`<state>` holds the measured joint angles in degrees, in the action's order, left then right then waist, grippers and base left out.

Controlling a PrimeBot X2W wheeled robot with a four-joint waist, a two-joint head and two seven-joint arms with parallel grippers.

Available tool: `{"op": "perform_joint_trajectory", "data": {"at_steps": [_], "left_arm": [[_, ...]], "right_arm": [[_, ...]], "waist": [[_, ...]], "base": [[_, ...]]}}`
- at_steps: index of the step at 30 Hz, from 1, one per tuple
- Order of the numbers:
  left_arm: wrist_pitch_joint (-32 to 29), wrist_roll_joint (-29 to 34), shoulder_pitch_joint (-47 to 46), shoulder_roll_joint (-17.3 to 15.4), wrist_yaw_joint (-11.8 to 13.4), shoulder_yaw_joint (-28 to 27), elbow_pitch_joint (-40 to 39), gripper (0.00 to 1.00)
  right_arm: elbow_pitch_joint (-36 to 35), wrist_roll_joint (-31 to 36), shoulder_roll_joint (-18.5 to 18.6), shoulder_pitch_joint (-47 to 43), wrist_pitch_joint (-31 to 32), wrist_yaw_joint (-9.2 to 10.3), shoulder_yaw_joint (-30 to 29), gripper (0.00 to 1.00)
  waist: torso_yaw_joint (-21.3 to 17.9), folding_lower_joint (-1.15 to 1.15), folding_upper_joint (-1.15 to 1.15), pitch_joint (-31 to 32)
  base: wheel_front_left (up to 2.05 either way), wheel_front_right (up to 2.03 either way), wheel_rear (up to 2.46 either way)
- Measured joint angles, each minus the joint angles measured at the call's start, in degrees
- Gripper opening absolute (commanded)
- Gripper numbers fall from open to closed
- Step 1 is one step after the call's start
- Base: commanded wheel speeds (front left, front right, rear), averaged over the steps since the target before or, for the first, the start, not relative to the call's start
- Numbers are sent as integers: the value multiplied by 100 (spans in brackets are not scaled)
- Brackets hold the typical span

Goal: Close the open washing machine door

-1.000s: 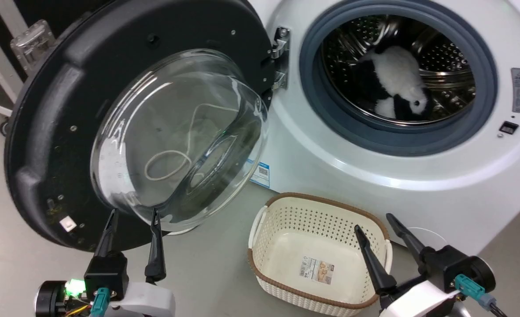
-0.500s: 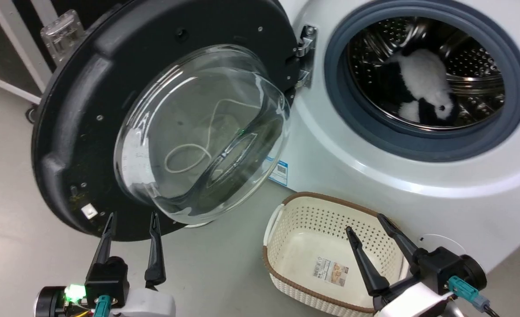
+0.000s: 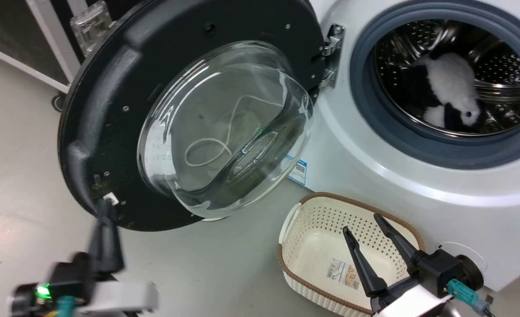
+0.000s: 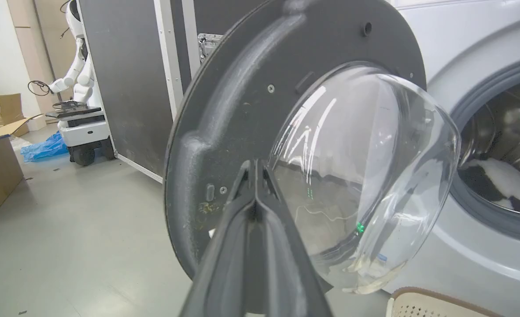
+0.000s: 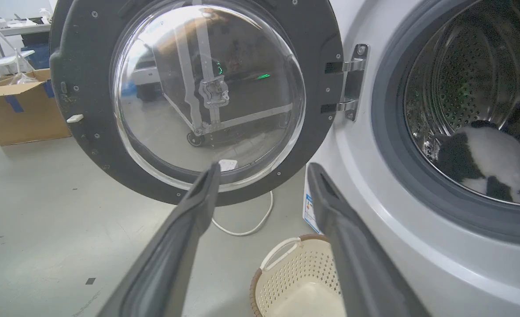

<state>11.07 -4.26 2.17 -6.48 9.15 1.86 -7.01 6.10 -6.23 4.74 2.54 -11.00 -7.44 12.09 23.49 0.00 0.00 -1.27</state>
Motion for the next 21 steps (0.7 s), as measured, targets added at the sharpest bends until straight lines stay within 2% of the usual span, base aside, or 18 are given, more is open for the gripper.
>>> {"op": "perform_joint_trajectory", "data": {"at_steps": [6,10,11,15,21], "left_arm": [[66,-668,-464,-13,-441,-638,-327,0],[102,-1405,-1111,-229,-751,-1181,0,0],[-3,-1670,-1295,-272,-770,-1339,166,0],[-881,-2981,-2115,-433,-571,-2111,905,0],[-1992,-4400,-3194,-835,-420,-2775,1974,0]], "right_arm": [[-56,1,7,-104,-73,0,-135,100],[-127,21,10,-205,-124,0,-233,100],[-140,21,12,-208,-127,0,-234,100],[-198,19,37,-198,-181,0,-194,100],[-176,-56,165,-124,-240,0,-149,100]], "waist": [[129,0,0,-127],[208,0,0,-241],[212,0,0,-278],[134,0,0,-479],[-17,1,0,-766]], "base": [[0,0,0],[0,0,0],[0,0,0],[0,0,0],[0,0,0]]}}
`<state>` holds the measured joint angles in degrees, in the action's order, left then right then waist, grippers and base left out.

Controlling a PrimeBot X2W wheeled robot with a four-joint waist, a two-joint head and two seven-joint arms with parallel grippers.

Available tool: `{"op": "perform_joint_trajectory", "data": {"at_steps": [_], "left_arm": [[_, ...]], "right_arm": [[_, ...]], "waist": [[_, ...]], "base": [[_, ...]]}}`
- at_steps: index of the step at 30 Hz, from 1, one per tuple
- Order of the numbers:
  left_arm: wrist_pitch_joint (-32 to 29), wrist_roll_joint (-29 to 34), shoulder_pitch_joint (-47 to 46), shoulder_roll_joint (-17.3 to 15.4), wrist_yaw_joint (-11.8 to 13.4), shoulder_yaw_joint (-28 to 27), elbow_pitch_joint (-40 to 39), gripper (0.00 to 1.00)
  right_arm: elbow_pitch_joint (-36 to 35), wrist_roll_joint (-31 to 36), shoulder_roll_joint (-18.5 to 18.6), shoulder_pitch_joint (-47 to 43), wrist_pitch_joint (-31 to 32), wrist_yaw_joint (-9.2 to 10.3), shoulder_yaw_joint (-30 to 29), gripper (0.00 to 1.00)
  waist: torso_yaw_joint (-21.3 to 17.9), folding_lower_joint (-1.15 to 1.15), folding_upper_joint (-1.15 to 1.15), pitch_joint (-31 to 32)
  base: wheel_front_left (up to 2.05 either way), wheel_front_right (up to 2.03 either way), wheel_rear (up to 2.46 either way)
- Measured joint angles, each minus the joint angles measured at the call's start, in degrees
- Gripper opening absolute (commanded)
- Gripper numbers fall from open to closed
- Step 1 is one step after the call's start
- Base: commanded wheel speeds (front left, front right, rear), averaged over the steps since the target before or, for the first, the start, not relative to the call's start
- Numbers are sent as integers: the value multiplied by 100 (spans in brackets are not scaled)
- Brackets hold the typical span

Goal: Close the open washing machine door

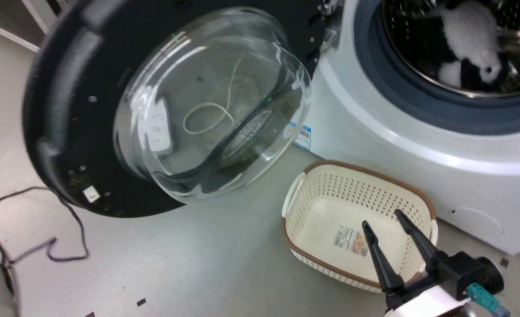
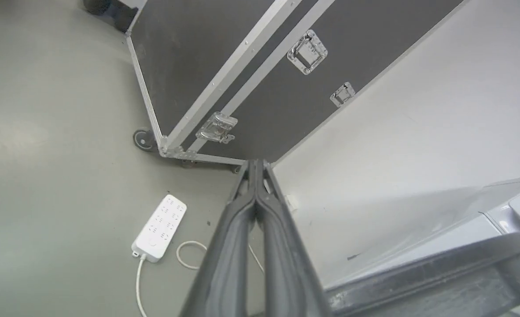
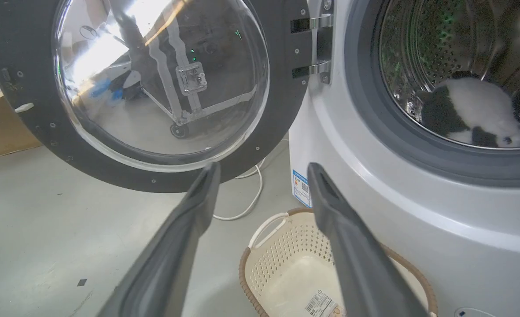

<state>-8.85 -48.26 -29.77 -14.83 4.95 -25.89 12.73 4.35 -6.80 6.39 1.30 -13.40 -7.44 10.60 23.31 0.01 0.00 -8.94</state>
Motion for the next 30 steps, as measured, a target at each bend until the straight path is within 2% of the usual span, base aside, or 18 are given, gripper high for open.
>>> {"op": "perform_joint_trajectory", "data": {"at_steps": [2,3,6,8,11,12,18,19,20,24,25,30], "left_arm": [[-339,-368,-219,-118,-130,-65,311,0],[-508,-599,-328,-163,-272,-104,439,0],[-1017,-1051,-543,-227,-320,-127,783,0],[-2093,-1984,-605,-387,-457,-392,1299,0],[-2625,-2253,-501,-428,-520,-407,1291,0],[-2974,-2393,-310,-423,-545,-383,1245,0],[-3704,-2755,193,-339,-619,-314,899,0],[-3958,-2905,392,-212,-623,-274,705,0],[-3958,-2905,392,-212,-623,-274,705,0],[-4467,-3123,968,177,-604,-86,203,0],[-4669,-3264,1391,491,-523,16,-162,0],[-4964,-3363,2329,1000,-487,442,-912,0]], "right_arm": [[16,-43,48,35,-38,0,10,100],[19,-45,67,48,-52,1,22,100],[30,-83,94,64,-70,1,55,100],[77,-96,90,77,-133,1,81,100],[107,-133,73,73,-133,0,65,100],[132,-135,64,57,-133,1,52,100],[168,-135,-21,-5,-133,1,33,100],[176,-135,-56,-31,-133,1,30,100],[176,-135,-56,-31,-133,1,30,100],[192,-134,-120,-131,-134,1,-22,100],[205,-134,-151,-208,-133,0,-114,100],[224,-119,-204,-306,-134,0,-360,100]], "waist": [[-40,0,0,-83],[-56,0,0,-122],[-91,0,0,-209],[-180,-1,0,-176],[-211,-1,0,-64],[-223,-1,0,23],[-237,-2,0,285],[-248,-2,0,388],[-248,-2,0,388],[-319,-2,0,617],[-399,-2,0,743],[-636,-2,0,893]], "base": [[0,0,0],[0,0,0],[0,0,0],[0,0,0],[0,0,0],[0,0,0],[0,0,0],[0,0,0],[0,0,0],[0,0,0],[0,0,0],[0,0,0]]}}
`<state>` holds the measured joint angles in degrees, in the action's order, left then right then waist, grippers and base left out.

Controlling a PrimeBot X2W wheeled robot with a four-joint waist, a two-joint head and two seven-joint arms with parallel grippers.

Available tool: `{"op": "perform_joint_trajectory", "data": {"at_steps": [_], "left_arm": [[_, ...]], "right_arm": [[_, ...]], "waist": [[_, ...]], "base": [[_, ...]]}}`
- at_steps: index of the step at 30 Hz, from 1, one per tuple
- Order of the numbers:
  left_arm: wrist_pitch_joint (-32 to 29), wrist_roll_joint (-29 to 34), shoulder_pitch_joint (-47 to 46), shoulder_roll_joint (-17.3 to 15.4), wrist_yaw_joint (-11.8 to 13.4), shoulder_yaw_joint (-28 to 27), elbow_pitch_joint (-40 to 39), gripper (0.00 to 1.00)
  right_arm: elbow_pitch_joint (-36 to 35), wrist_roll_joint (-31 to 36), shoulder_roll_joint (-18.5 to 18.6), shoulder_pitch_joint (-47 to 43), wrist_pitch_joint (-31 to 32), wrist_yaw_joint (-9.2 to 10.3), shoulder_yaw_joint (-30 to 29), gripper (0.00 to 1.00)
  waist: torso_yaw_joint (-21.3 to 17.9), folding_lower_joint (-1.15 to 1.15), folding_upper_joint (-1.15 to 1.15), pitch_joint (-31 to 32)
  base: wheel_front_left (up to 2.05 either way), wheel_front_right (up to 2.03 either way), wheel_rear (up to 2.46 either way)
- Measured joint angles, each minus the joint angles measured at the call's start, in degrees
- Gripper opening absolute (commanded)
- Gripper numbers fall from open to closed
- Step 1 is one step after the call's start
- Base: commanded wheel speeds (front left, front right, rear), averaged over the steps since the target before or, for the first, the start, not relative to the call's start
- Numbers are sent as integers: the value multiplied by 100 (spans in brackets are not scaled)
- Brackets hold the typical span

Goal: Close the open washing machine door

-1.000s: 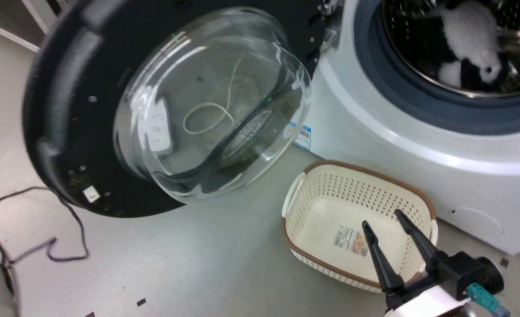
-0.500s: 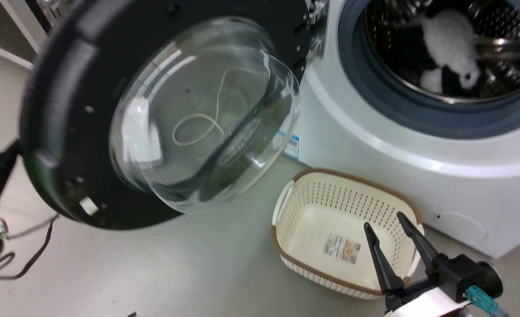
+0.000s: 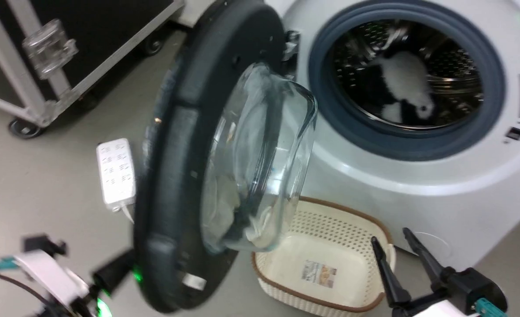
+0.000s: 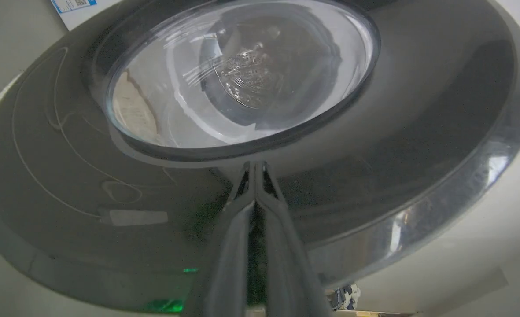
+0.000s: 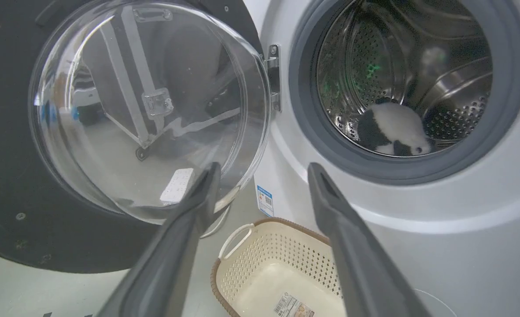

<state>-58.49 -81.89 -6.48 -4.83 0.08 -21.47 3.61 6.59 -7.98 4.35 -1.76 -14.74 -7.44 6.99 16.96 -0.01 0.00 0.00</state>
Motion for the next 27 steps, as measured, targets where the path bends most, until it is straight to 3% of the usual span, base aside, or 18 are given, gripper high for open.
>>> {"op": "perform_joint_trajectory", "data": {"at_steps": [7,14,19,27], "left_arm": [[334,-580,871,154,75,872,-650,0],[1371,-1493,1221,182,-298,2263,-684,0],[2063,-1671,960,196,-571,2980,-516,0],[3300,-1655,-266,191,-684,3618,165,0]], "right_arm": [[-41,143,-53,-8,0,0,-637,100],[-77,241,-92,18,0,0,-1122,100],[-113,247,-111,144,0,0,-1196,100],[-107,130,-130,366,0,0,-1057,100]], "waist": [[-514,1,0,59],[-1236,1,0,-63],[-1814,2,0,-315],[-2773,2,0,-845]], "base": [[0,0,0],[0,0,0],[0,0,0],[0,0,0]]}}
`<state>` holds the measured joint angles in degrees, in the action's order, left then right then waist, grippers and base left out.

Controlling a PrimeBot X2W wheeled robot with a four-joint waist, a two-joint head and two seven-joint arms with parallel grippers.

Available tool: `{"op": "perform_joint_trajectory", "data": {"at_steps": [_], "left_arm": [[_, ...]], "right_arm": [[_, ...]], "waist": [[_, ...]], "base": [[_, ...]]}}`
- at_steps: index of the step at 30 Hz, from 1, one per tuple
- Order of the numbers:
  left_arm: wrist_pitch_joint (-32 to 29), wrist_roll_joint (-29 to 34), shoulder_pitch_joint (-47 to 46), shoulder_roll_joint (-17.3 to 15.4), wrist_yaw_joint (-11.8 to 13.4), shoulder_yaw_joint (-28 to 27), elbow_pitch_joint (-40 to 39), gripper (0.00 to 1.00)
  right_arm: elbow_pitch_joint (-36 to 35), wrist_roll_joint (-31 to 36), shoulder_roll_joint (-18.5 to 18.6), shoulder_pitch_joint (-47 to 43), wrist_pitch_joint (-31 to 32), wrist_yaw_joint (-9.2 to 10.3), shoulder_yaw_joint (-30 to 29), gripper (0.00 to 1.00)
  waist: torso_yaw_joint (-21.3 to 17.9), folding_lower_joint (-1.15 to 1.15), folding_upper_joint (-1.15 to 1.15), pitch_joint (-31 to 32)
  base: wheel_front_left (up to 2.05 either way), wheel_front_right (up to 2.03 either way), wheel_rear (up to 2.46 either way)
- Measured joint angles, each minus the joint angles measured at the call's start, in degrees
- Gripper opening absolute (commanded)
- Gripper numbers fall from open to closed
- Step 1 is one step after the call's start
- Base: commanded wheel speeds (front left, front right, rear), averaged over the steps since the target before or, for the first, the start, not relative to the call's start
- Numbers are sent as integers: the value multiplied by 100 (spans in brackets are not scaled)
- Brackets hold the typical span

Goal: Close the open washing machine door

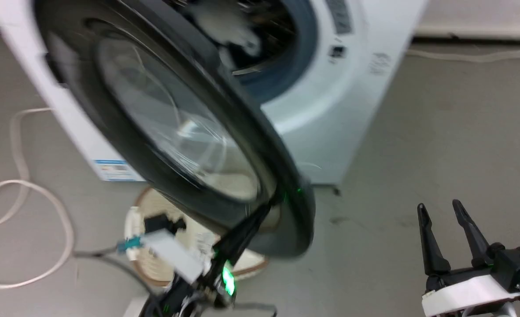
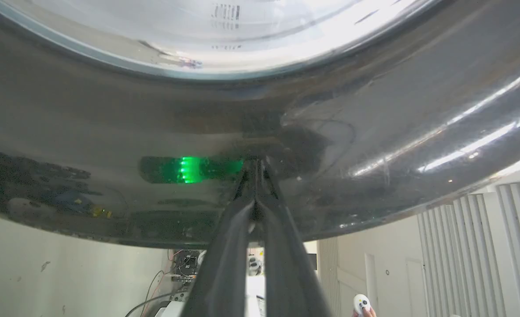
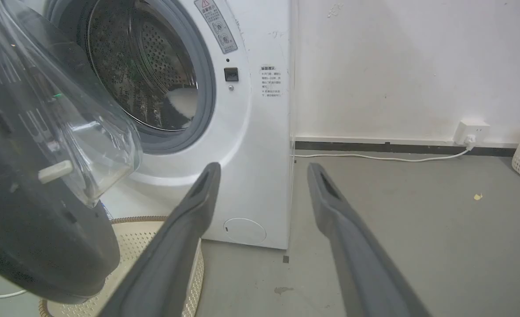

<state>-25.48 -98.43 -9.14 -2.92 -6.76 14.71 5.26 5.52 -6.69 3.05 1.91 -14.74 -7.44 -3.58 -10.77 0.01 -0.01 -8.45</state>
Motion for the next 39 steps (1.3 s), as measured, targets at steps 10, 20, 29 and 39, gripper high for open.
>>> {"op": "perform_joint_trajectory", "data": {"at_steps": [10,20,29,39], "left_arm": [[1277,-92,-1770,11,-45,269,1198,0],[2084,84,-2095,-9,-46,464,1448,41],[3597,2635,-562,-1133,-46,1391,486,100],[4023,7104,323,-1128,739,-126,-245,100]], "right_arm": [[112,-380,-1,174,0,0,237,100],[141,-368,-1,187,0,0,308,100],[-274,-235,-3,-276,0,0,291,100],[-456,-140,-4,-561,0,0,442,100]], "waist": [[-1006,0,0,-641],[-1054,-1,0,-513],[-343,-2,0,64],[499,-2,0,595]], "base": [[0,0,0],[0,0,0],[0,0,0],[0,0,0]]}}
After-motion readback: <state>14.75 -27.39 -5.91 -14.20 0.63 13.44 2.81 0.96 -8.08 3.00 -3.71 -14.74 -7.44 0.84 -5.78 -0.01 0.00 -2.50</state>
